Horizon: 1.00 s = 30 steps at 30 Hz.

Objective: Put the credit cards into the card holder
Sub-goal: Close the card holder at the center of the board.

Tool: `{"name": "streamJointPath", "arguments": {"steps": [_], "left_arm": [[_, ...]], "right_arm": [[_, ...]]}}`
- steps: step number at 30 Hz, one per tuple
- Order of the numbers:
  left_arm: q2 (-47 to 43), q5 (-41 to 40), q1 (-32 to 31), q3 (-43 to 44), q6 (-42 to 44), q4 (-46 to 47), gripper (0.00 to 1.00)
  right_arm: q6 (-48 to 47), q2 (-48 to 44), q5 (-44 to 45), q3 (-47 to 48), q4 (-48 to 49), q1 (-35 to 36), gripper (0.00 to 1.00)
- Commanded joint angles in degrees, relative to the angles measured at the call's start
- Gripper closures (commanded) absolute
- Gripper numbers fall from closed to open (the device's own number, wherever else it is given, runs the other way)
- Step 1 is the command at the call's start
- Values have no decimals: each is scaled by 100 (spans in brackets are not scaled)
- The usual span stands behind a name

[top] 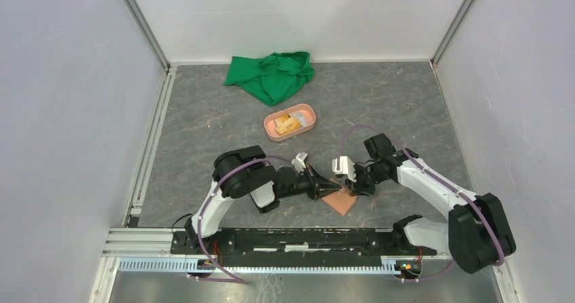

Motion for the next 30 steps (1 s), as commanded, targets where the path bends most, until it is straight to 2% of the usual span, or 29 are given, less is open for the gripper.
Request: {"name": "streamJointPath", "arguments": {"steps": [1, 7, 15, 18, 21, 24, 27, 30], "left_arm": [[315, 543, -55, 463, -15, -449, 98], [185, 600, -47, 413, 57, -524, 98], [142, 661, -41, 167, 125, -446, 98], [113, 670, -46, 125, 217, -520, 98], [131, 670, -47, 119, 257, -550, 98], [164, 675, -46, 148, 281, -534, 98], [155, 670, -40, 171, 315, -553, 98], [149, 684, -41, 191, 319, -539, 98]], "right_arm": [[179, 141, 268, -130, 310, -3, 75], [396, 373, 637, -217, 521, 17, 79], [529, 339, 723, -208, 618, 42, 80], [537, 234, 705, -99, 585, 49, 78], [590, -85, 682, 105, 543, -9, 67], [524, -372, 564, 331, 351, -60, 62], [344, -523, 391, 424, 112, -66, 62], [-222, -615, -188, 397, -260, -70, 66]]}}
